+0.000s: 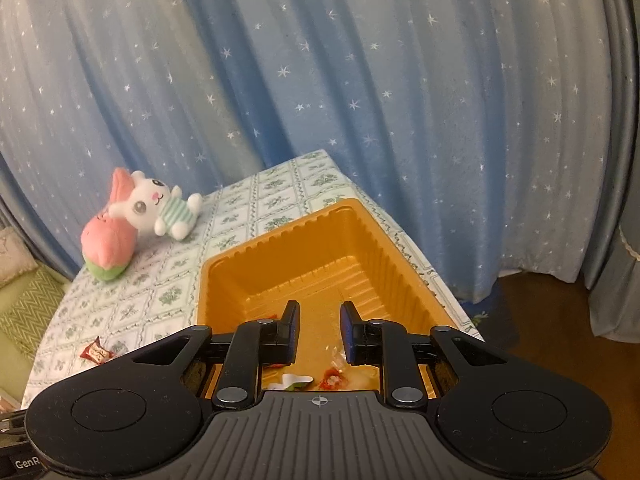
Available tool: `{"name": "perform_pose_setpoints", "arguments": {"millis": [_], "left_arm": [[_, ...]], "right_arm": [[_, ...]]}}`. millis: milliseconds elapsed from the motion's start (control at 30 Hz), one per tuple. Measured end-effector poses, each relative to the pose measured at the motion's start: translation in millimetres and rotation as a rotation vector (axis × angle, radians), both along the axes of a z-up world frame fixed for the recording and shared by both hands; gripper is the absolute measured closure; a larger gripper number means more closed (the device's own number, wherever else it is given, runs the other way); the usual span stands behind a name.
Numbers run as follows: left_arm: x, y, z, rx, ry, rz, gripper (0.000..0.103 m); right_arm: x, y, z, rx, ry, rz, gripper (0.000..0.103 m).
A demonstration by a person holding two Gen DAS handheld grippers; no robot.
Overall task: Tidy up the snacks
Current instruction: 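Pull both tools back from the tray toward the remaining candies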
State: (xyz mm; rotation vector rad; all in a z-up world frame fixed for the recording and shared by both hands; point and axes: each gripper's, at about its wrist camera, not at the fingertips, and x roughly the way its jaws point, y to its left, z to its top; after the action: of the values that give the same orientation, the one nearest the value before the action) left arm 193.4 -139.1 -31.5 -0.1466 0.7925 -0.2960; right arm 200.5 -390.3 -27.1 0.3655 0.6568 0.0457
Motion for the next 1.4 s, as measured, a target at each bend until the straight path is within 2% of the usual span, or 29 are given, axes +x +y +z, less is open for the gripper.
{"name": "perform_pose_setpoints", "arguments": {"millis": [367,633,1000,1067,1133,1400], "left_arm": [[-28.0,21.0,6.4,0.002,-0.01,0.028,0.056],[-64.1,57.2,13.3,0.024,-0.022,0.078,0.055],[-107.3,109.8,21.3,0.051,-0.024,0.164,0.053],[-113.1,117.7,22.4,0.059,-0.028,0.176,0.052],[-118.5,125.6,23.3,0.066,-0.03,0.189,0.051],[-130.1,150.6,25.0,0.085,-0.027,0.234,0.044]], "right_arm": [[-33.9,-1.5,14.5,0.027,0.009,-0.035,0.08],[-66.7,26.9,26.5,0.017,-0.016,0.008,0.08],[-105.2,78.7,16.0,0.036,0.043,0.072,0.079],[-110.2,88.1,14.3,0.032,0.05,0.085,0.075],[-115.4,96.3,13.4,0.028,0.05,0.097,0.061],[-126.3,126.0,13.4,0.004,0.061,0.147,0.051]]}}
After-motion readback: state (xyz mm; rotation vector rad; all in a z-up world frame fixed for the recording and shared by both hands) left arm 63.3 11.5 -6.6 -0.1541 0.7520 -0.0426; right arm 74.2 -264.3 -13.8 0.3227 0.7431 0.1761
